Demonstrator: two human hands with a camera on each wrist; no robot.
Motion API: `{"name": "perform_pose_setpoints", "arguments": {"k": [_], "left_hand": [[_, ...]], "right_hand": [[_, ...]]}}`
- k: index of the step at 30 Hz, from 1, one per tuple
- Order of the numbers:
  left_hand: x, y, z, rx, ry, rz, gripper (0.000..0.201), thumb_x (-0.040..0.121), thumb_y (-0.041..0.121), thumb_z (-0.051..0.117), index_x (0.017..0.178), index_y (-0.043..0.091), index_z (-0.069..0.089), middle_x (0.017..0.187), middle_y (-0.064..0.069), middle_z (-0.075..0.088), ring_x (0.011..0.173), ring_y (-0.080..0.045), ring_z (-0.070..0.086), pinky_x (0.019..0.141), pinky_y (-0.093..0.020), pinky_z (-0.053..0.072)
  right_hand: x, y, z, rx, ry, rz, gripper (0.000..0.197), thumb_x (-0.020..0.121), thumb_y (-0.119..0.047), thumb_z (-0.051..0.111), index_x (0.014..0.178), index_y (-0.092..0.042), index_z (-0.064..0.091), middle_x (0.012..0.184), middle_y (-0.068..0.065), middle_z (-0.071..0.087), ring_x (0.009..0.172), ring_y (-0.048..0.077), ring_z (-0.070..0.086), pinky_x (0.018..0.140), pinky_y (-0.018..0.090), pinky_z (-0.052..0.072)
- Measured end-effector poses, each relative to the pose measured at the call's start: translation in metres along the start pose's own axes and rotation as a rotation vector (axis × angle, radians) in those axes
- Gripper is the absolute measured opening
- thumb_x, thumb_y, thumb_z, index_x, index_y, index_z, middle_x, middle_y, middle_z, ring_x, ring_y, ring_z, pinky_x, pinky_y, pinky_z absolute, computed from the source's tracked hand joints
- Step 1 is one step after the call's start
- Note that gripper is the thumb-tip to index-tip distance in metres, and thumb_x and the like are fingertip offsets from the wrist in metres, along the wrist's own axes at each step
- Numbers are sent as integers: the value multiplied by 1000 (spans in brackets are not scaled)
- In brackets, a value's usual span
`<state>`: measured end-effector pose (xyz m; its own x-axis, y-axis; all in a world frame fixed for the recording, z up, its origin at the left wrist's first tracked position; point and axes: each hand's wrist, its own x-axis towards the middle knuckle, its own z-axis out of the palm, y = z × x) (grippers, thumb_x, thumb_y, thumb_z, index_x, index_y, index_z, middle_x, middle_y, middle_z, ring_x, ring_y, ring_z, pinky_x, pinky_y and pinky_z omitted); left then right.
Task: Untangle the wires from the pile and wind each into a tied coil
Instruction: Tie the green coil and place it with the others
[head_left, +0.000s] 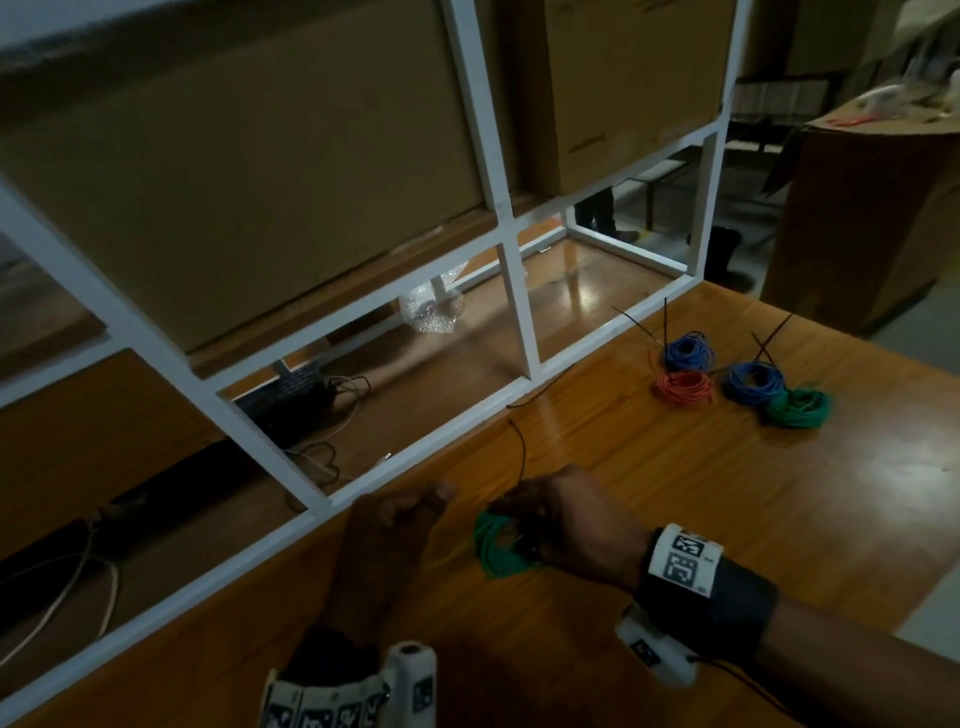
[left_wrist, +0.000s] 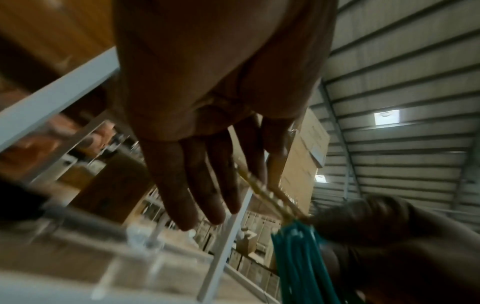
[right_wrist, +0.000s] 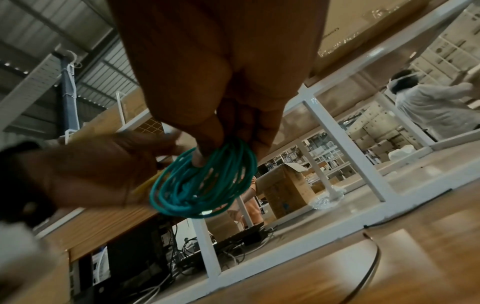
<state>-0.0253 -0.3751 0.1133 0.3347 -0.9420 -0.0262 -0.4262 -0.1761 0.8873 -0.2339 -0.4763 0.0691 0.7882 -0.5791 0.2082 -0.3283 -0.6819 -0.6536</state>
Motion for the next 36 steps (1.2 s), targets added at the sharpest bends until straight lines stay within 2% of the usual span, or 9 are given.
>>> {"name": "perform_pose_setpoints", "arguments": {"k": [3, 6, 9, 14, 20, 24, 26, 30, 36], "left_hand": [[9, 16, 11, 56, -46, 104, 18, 79, 30, 78, 96, 22, 79, 85, 6, 76, 74, 2, 68, 67, -19, 55], [8, 1, 27, -126, -200, -28, 25, 77, 21, 79, 102, 23, 76, 99, 2, 77, 94, -11, 72, 77, -27, 59], [14, -6, 45, -283, -161, -165, 23, 80, 7, 75, 100, 19, 75, 98, -4, 77, 94, -19, 73, 72, -26, 60], [20, -19, 58, -185, -179, -155, 14, 80, 25, 75, 89, 36, 77, 94, 6, 77, 92, -12, 73, 74, -27, 60], [24, -28, 74, -255, 13, -165, 15, 90, 11, 67, 103, 14, 72, 86, 7, 76, 80, -4, 72, 62, -16, 55], [29, -34, 79, -330, -14, -237, 24, 90, 17, 68, 112, 7, 71, 92, 0, 78, 87, -12, 74, 66, -21, 58], [33, -37, 78, -485, -77, -352, 30, 87, 21, 68, 113, 5, 70, 104, -9, 76, 98, -21, 72, 76, -31, 60], [47, -50, 71, -718, -87, -521, 28, 82, 22, 66, 103, 4, 70, 106, -14, 74, 96, -26, 72, 76, -36, 57], [62, -53, 65, -689, -50, -587, 34, 71, 22, 72, 101, 5, 71, 101, -11, 76, 95, -25, 73, 80, -38, 55]], "right_hand": [[3, 9, -3, 1, 4, -100, 44, 86, -10, 75, 130, -10, 70, 129, 8, 71, 111, 20, 71, 85, 34, 62], [10, 18, -9, 43, 28, -115, 45, 84, -7, 74, 129, -11, 71, 125, 6, 73, 108, 17, 72, 83, 28, 62], [14, 30, -8, 73, 28, -120, 42, 85, -6, 72, 126, -11, 73, 121, 5, 74, 104, 15, 72, 79, 26, 62], [15, 47, -2, 87, -40, -150, 33, 93, -19, 67, 124, -13, 73, 119, 5, 75, 97, 17, 75, 72, 34, 63], [32, 64, 6, 144, -25, -135, 34, 90, -5, 71, 124, -12, 74, 121, 4, 75, 103, 14, 73, 80, 26, 62], [41, 76, 4, 99, -54, -173, 35, 89, -1, 70, 123, -11, 74, 120, 5, 75, 100, 14, 72, 76, 20, 60], [43, 81, 5, 68, -80, -205, 37, 89, 0, 69, 125, -9, 73, 123, 7, 73, 103, 17, 72, 77, 26, 61], [50, 84, 9, -42, -91, -282, 45, 84, 2, 71, 129, 0, 67, 126, 16, 70, 110, 30, 70, 83, 39, 62], [55, 88, 15, -62, -69, -324, 43, 89, 0, 69, 131, -1, 66, 128, 16, 69, 113, 32, 68, 84, 38, 61]]}}
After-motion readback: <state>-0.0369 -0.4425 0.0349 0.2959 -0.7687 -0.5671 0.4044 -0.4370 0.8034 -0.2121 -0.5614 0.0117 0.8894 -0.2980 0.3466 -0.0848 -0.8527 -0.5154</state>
